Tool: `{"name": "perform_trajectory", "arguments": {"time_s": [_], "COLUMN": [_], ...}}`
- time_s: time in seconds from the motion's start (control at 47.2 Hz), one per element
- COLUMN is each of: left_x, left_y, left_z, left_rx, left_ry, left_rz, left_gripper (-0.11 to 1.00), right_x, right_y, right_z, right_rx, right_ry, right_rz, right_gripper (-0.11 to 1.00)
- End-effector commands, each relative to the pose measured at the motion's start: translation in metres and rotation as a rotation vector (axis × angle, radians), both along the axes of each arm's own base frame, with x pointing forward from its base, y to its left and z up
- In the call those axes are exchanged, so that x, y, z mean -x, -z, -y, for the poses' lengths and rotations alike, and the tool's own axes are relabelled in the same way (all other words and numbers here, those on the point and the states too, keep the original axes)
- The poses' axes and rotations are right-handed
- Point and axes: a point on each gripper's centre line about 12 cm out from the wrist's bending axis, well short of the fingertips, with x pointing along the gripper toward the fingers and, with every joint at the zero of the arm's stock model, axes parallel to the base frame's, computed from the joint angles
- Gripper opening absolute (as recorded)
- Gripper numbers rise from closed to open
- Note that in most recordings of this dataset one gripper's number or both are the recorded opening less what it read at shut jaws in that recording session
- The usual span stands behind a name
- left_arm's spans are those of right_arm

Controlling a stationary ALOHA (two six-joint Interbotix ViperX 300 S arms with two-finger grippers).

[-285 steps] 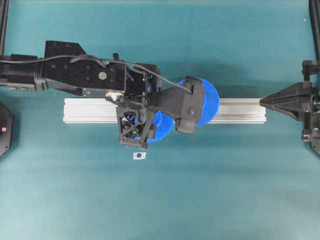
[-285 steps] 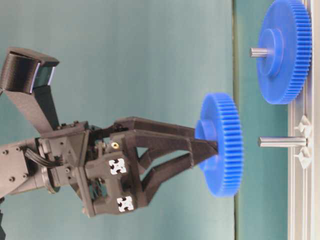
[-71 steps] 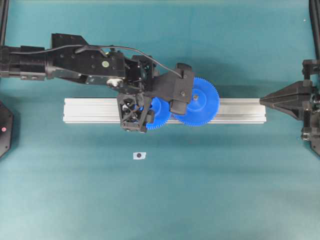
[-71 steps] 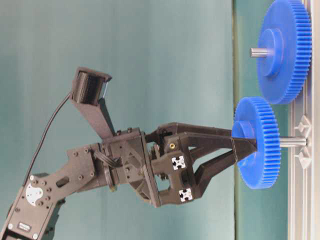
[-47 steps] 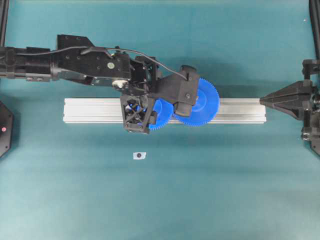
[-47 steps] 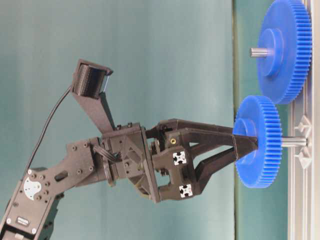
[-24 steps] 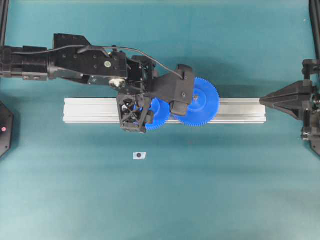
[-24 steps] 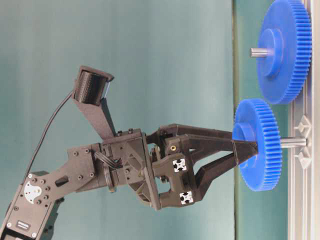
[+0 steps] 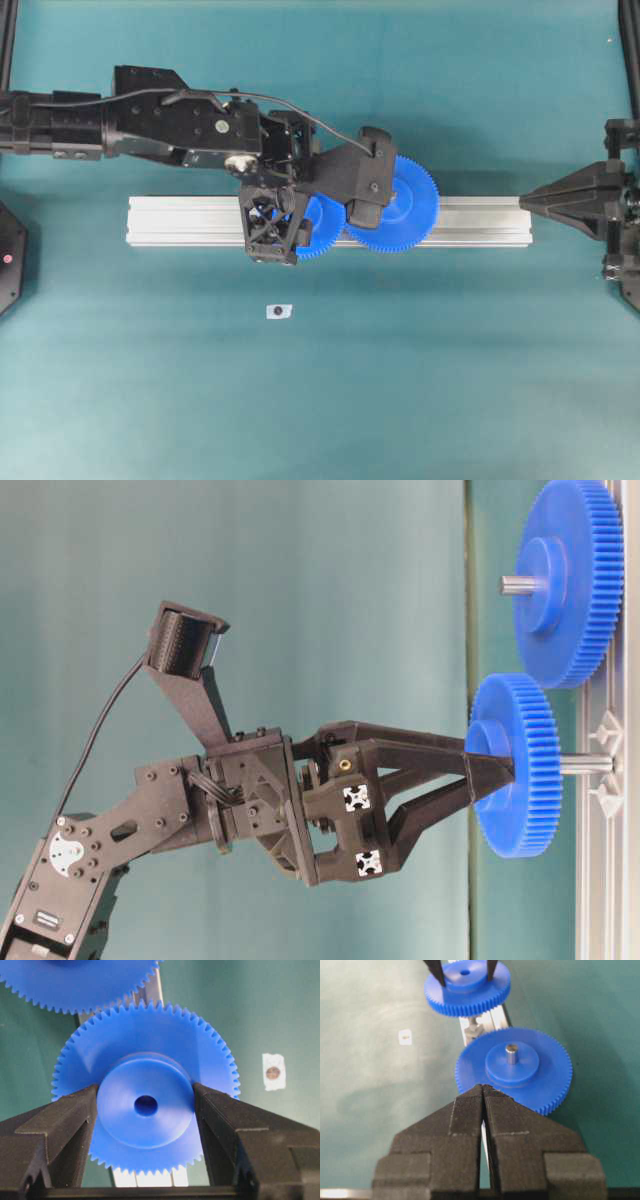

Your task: Find the location of the shaft and insert the small gear.

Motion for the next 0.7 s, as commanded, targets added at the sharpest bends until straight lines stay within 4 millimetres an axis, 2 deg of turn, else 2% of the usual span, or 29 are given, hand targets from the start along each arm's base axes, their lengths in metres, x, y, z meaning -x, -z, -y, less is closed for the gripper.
{"name": "perform_trajectory", "arguments": {"time_s": [0.0, 0.55, 0.677], "left_x": [-0.0016, -0.0023, -0.0043], "left_y": [-0.0054, -0.0101, -0.0138], "left_z": [-0.0048, -0.0009, 0.0016], "left_rx": [-0.008, -0.007, -0.006], "left_ry": [-0.009, -0.001, -0.003], "left_rz": [0.022, 0.019, 0.026], "left_gripper": [0.63, 0.64, 0.84], "right_x": [-0.0025, -0.0025, -0.0024], "right_y": [-0.0064, -0.0059, -0.0062], "right_z": [0.0009, 0.0009, 0.0008], "right_rx": [-0.008, -0.008, -0.008], "right_ry": [0.007, 0.007, 0.007], "right_rz": [0.021, 0.018, 0.019], "right_gripper": [0.01, 0.01, 0.01]}}
